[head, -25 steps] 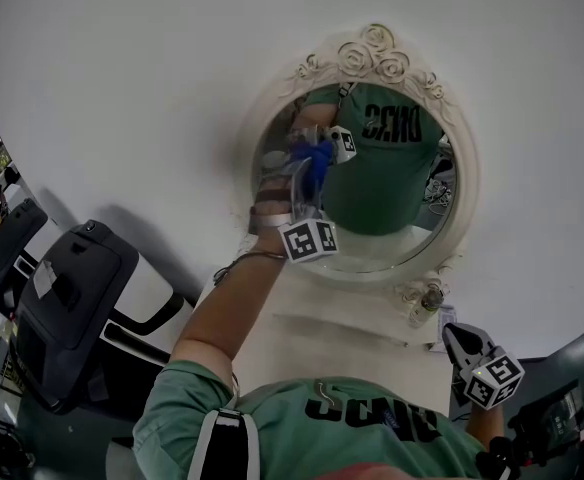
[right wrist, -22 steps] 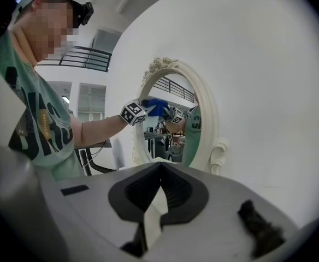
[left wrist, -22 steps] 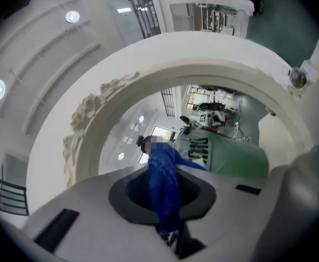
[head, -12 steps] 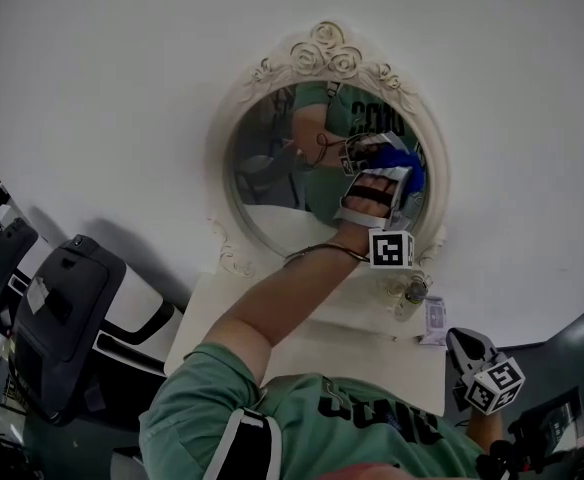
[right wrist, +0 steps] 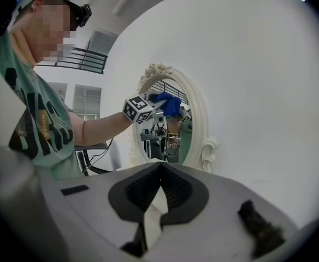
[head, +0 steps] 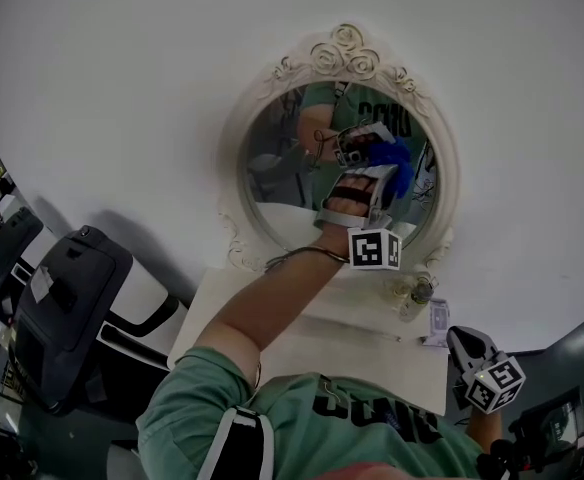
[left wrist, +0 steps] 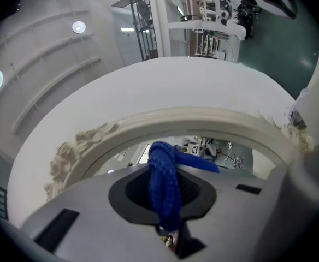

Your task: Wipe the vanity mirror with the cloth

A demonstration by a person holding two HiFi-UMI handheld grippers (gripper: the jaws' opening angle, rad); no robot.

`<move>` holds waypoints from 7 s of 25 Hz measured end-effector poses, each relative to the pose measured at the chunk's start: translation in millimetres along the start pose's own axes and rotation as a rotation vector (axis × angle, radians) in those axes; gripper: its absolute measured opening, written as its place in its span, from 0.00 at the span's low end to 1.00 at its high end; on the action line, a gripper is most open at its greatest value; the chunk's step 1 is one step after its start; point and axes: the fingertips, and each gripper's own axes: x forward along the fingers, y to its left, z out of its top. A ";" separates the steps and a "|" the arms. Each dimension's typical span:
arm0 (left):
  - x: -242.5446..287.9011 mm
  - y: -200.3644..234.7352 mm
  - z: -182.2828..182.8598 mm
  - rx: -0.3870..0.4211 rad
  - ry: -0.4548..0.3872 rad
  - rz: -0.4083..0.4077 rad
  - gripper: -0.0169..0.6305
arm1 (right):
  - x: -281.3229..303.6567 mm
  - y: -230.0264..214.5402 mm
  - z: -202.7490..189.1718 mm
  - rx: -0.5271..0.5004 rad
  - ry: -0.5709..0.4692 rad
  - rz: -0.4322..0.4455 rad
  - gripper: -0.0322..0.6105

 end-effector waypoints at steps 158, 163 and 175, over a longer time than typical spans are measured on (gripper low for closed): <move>21.4 -110.1 32.0 0.068 -0.007 -0.134 0.10 | -16.2 -9.1 -22.4 0.007 0.077 -0.066 0.07; 30.2 -132.9 45.5 0.057 -0.008 -0.187 0.10 | -27.5 -13.9 -30.1 0.030 0.071 -0.085 0.07; -55.0 -33.1 -112.6 -0.035 0.173 -0.058 0.10 | 15.2 20.6 -2.1 -0.042 0.063 0.033 0.07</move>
